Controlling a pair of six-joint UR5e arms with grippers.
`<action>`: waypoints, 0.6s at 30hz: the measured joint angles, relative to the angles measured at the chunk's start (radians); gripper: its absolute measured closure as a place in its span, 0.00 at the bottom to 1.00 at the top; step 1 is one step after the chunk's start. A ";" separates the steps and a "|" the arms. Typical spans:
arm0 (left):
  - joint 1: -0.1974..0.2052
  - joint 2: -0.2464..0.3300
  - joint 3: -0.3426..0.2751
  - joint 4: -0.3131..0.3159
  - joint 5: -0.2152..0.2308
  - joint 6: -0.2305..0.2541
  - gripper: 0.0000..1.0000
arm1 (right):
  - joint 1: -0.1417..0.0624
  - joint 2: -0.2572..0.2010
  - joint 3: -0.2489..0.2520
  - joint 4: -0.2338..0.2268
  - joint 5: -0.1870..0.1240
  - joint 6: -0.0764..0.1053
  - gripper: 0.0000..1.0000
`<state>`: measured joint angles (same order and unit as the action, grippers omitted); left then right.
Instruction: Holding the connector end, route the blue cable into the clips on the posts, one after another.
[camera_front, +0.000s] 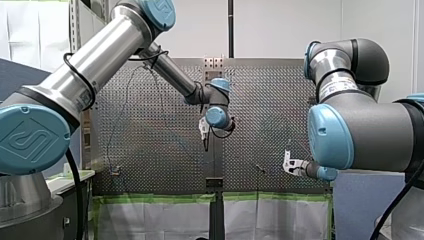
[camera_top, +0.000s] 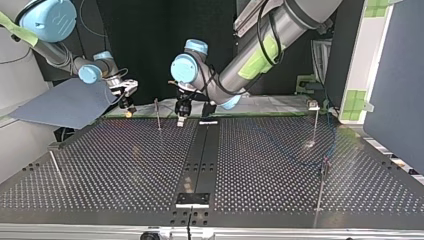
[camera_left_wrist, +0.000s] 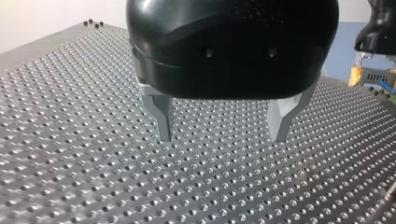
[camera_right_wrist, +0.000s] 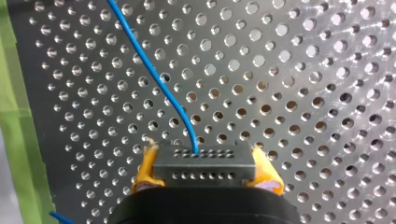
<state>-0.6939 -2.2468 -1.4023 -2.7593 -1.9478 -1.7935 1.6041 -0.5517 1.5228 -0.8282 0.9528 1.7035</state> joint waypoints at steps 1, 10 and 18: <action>-0.001 0.009 -0.009 -0.001 -0.005 0.000 0.00 | 0.000 0.000 0.000 0.000 0.000 0.000 1.00; 0.005 0.105 -0.105 0.034 -0.020 -0.037 0.00 | 0.001 0.000 0.001 0.010 0.027 -0.022 1.00; 0.006 0.190 -0.190 0.113 -0.019 -0.054 0.00 | -0.008 0.000 0.006 0.067 0.086 -0.082 1.00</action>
<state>-0.6883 -2.0567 -1.5924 -2.6460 -1.9668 -1.8476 1.5960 -0.5517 1.5290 -0.7609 1.0390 1.6215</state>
